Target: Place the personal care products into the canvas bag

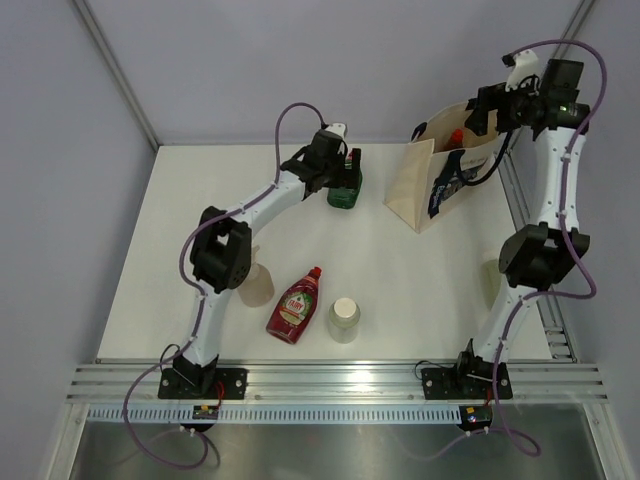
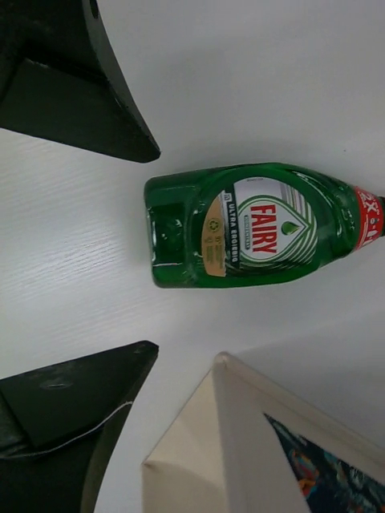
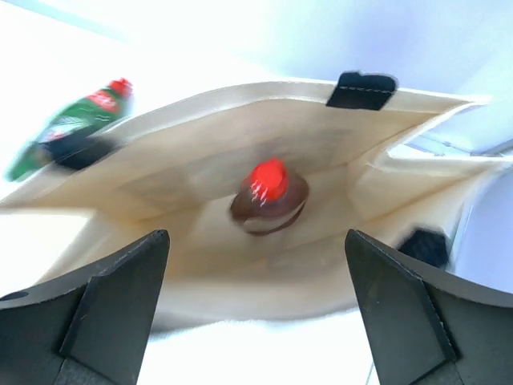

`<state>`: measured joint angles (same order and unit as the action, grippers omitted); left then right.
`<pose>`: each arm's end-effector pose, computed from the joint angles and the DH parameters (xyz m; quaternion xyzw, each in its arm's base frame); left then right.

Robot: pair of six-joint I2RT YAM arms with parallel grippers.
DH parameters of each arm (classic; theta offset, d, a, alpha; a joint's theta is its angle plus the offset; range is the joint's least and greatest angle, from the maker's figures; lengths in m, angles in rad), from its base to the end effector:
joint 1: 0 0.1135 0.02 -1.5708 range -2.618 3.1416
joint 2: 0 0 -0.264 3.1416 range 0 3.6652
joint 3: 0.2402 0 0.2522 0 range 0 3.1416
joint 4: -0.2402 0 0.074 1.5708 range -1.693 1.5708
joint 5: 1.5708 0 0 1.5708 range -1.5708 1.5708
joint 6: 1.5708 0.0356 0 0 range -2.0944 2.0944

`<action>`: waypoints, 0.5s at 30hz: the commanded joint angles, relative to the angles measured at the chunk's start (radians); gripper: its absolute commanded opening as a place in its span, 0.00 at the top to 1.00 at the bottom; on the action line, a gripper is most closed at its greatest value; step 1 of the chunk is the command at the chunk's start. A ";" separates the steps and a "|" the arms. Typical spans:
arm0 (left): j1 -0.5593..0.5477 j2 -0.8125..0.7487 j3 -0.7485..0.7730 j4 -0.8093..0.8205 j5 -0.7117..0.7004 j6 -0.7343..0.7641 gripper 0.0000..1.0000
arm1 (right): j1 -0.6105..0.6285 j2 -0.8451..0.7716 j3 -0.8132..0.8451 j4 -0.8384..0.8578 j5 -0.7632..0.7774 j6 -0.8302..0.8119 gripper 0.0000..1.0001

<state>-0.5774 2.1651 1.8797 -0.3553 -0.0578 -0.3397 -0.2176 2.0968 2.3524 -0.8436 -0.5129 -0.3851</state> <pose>0.4264 -0.2753 0.2554 0.0931 0.8887 -0.1753 0.4134 0.4546 -0.0826 0.4035 -0.1906 0.8398 0.0781 0.5022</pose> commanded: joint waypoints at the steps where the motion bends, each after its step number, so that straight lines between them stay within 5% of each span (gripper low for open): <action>1: -0.012 0.117 0.169 -0.071 -0.149 0.002 0.01 | -0.037 -0.216 -0.025 -0.120 -0.208 -0.001 0.01; 8: -0.001 0.301 0.370 -0.137 -0.100 -0.093 0.01 | -0.039 -0.562 -0.454 0.009 -0.435 -0.092 0.00; 15: 0.013 0.394 0.441 -0.172 0.006 -0.179 0.01 | -0.026 -0.621 -0.564 -0.061 -0.570 -0.153 0.01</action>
<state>-0.5705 2.5309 2.2635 -0.4988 -0.1036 -0.4637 -0.2539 1.4574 1.8198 -0.8688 -0.9768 -0.4915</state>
